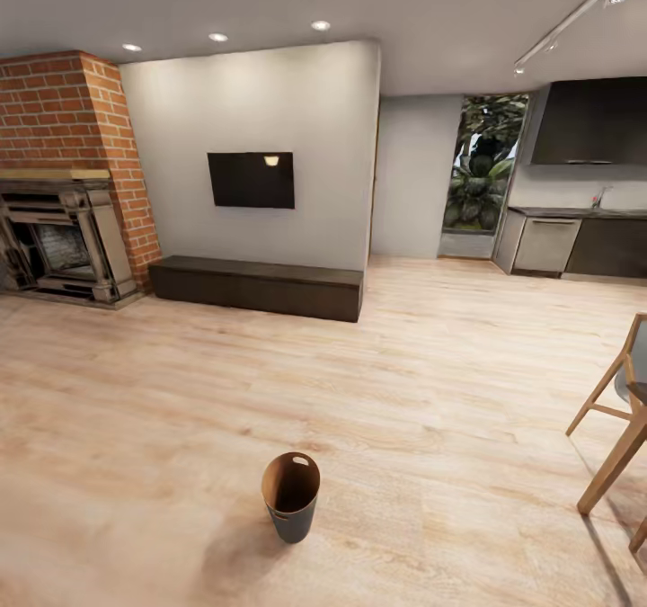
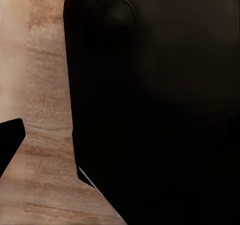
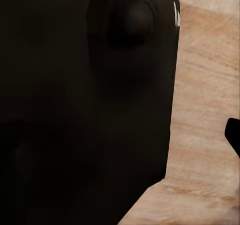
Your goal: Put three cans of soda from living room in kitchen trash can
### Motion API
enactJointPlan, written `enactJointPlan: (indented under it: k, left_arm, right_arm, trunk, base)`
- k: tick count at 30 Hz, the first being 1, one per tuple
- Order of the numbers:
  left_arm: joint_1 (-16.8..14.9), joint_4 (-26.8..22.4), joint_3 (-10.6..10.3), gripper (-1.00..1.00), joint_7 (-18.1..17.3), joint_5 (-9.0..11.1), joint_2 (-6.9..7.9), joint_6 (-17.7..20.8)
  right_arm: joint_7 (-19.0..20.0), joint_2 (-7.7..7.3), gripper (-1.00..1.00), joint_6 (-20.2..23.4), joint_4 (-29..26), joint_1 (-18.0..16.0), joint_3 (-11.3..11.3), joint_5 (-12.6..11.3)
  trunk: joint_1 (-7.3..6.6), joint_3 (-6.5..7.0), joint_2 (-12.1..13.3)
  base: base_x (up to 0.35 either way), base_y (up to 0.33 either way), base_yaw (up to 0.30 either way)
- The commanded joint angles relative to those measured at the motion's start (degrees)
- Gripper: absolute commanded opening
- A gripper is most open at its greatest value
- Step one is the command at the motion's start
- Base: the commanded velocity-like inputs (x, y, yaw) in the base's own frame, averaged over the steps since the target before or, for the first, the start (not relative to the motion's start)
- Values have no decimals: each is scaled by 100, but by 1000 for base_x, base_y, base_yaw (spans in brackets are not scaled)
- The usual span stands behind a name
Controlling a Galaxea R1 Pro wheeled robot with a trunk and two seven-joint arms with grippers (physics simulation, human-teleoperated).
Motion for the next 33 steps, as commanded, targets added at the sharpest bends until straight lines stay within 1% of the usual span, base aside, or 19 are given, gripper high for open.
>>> enactJointPlan:
  k: [1,4,6,23,27,32,33]
  left_arm:
    - [32,-30,16,100,-7,30,33,0]
    - [73,-67,16,100,-8,26,112,0]
    - [73,-67,16,100,-8,26,112,0]
    - [72,-67,16,100,-8,24,111,0]
    - [-58,-198,78,100,-16,126,130,44]
    - [-115,-348,96,100,-23,158,137,60]
    - [-122,-351,98,100,-24,161,138,60]
  right_arm:
    - [-2,33,100,-18,-33,-33,-4,5]
    - [8,37,100,-18,-106,-132,-5,2]
    - [8,37,100,-18,-106,-175,-5,2]
    - [10,36,100,-18,-106,-174,-5,2]
    - [22,-16,100,112,-130,-305,-7,7]
    - [28,-31,100,174,-138,-469,-8,8]
    - [27,-32,100,177,-139,-721,-8,8]
  trunk:
    - [0,0,1]
    - [0,0,1]
    - [0,0,1]
    - [0,0,1]
    - [0,0,1]
    - [0,0,1]
    - [0,0,1]
  base:
    - [0,0,0]
    - [0,0,0]
    - [0,0,0]
    - [0,0,0]
    - [0,0,0]
    - [0,0,0]
    - [0,0,0]
